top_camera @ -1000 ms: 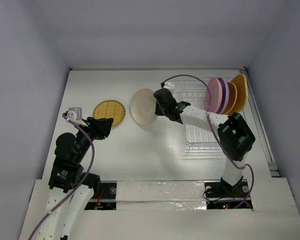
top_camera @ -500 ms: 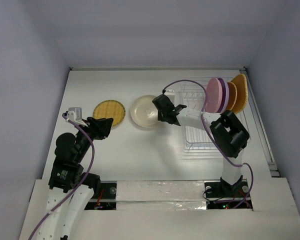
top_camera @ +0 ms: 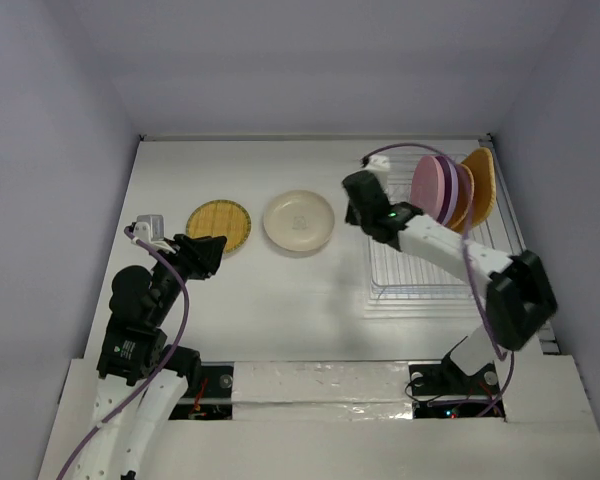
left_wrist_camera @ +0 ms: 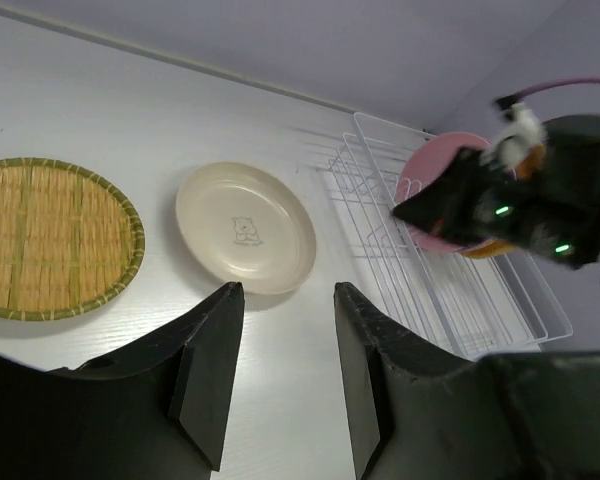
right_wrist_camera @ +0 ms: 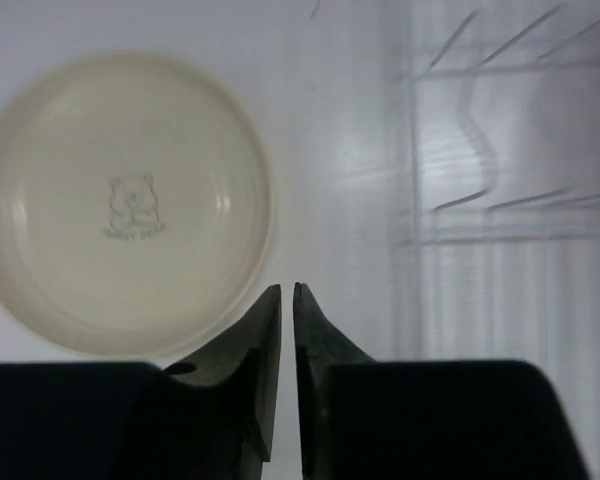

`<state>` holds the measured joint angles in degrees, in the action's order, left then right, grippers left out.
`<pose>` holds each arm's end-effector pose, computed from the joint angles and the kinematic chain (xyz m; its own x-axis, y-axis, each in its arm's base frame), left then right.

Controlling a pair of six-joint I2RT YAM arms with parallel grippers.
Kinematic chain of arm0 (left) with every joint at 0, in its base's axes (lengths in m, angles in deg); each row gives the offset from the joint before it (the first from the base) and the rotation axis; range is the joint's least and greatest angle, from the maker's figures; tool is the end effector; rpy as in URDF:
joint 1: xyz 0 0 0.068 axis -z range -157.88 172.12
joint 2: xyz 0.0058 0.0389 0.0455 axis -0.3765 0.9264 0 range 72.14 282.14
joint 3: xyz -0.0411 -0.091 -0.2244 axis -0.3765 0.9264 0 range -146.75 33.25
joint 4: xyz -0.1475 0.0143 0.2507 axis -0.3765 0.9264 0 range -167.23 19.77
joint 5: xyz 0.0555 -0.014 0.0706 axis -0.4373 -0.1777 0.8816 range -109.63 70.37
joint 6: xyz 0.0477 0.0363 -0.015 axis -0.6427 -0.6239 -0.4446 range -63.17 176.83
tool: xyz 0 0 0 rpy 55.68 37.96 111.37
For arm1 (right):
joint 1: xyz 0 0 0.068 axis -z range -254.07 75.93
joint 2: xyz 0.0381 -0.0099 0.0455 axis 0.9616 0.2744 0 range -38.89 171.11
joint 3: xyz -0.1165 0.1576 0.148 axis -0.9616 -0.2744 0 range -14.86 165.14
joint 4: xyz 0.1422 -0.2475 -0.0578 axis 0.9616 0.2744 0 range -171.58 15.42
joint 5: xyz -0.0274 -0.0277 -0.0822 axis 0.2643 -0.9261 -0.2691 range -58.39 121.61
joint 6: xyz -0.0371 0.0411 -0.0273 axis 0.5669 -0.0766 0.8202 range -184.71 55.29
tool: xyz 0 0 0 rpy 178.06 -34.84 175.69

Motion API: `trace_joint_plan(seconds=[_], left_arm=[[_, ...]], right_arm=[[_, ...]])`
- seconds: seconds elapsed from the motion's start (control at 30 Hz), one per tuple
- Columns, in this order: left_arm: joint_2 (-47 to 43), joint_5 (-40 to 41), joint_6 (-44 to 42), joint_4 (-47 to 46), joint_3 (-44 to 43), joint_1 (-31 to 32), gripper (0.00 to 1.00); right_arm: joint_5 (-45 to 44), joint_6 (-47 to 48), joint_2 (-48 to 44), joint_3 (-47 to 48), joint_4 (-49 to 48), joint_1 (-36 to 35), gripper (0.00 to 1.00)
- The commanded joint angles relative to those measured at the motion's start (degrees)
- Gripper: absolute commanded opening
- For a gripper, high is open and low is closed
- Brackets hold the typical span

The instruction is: Unload the plates from the dish rack

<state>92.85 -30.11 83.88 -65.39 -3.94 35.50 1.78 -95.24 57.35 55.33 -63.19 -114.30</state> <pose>0.1606 -0.0470 0.3425 -0.1135 -0.4327 -0.8944 0.3956 0.8061 -0.4402 0.3219 0.2420 0.2002 -0.6073 0.0634 -0.7920 0.0225 0.9978 0.0627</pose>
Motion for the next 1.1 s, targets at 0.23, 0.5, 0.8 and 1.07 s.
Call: trace_joint_plan(seconds=[0.23,0.5,0.8,1.07], left_arm=[[-1.11,0.11,-0.15,-2.69,0.10,-0.29,0.36],[-1.37,-0.42,-0.15,-2.87,0.10,-0.29,0.33],[-2.07,-0.24,-0.15,-2.69,0.01,0.24,0.35],[-2.87,0.37,-0.15,-2.34,-0.16,1.29,0.37]], right_arm=[[-7.26,6.35,-21.54,-5.51,3.49,19.56,0.00],[-7.35,10.04,-19.88,-2.17,7.97,23.18,0.47],[-6.56,12.42,-13.38,3.53,11.13,25.72,0.43],[-11.30,14.00,-7.22,8.81,15.79,25.73,0.34]])
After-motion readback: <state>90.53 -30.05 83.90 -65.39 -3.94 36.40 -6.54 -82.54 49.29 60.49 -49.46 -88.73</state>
